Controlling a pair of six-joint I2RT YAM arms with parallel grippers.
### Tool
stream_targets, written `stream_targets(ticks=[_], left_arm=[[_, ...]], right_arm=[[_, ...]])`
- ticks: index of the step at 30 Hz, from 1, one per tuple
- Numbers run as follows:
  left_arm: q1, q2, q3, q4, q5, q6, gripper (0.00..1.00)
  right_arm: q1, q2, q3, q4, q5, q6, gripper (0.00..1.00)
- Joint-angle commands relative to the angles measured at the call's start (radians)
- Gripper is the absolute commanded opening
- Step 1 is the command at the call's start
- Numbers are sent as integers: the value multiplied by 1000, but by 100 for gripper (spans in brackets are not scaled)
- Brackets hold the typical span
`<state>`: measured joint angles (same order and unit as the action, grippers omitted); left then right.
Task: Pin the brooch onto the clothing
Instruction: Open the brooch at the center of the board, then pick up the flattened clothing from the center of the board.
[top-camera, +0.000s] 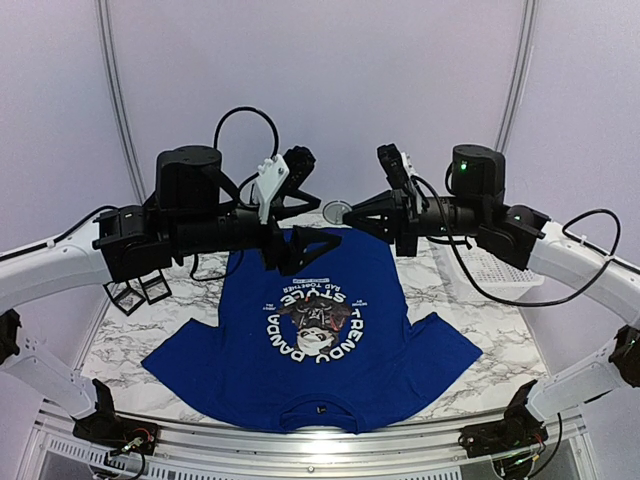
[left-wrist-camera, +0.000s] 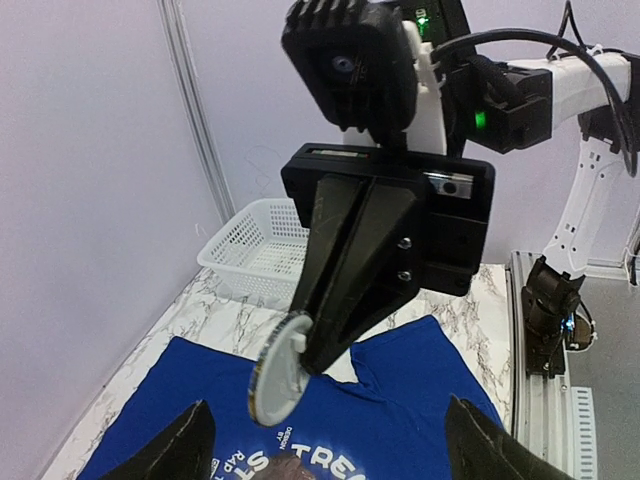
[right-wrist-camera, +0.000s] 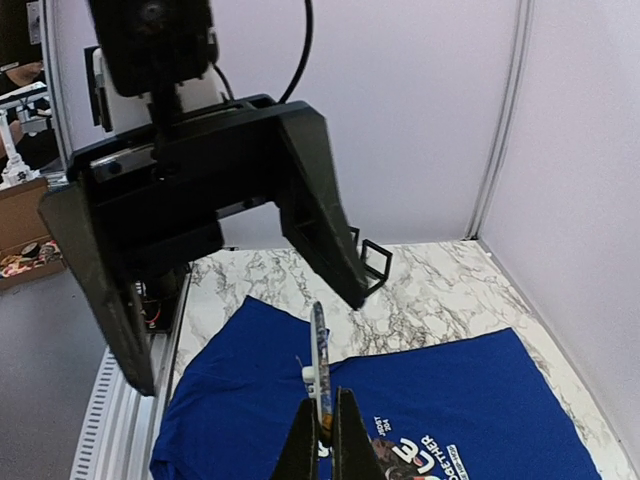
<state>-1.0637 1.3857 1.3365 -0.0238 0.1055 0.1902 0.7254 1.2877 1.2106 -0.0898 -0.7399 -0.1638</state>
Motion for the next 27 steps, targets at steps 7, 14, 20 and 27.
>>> stream_targets(ticks=[7,14,20,27], left_arm=[[275,-33,-227,-1,3,-445,59],[291,-32,-515,83,-141,-595,46],[290,-56,-722,120,-154,-667,46],[166,-20,-766,157,-206,-489,57]], right_arm=[[5,-18,-134,98,317,-175,0],[45,121,-181,179,380,-338,0],[98,295,-155,279,334,-450,0],[157,470,-111,363,317,-536,0]])
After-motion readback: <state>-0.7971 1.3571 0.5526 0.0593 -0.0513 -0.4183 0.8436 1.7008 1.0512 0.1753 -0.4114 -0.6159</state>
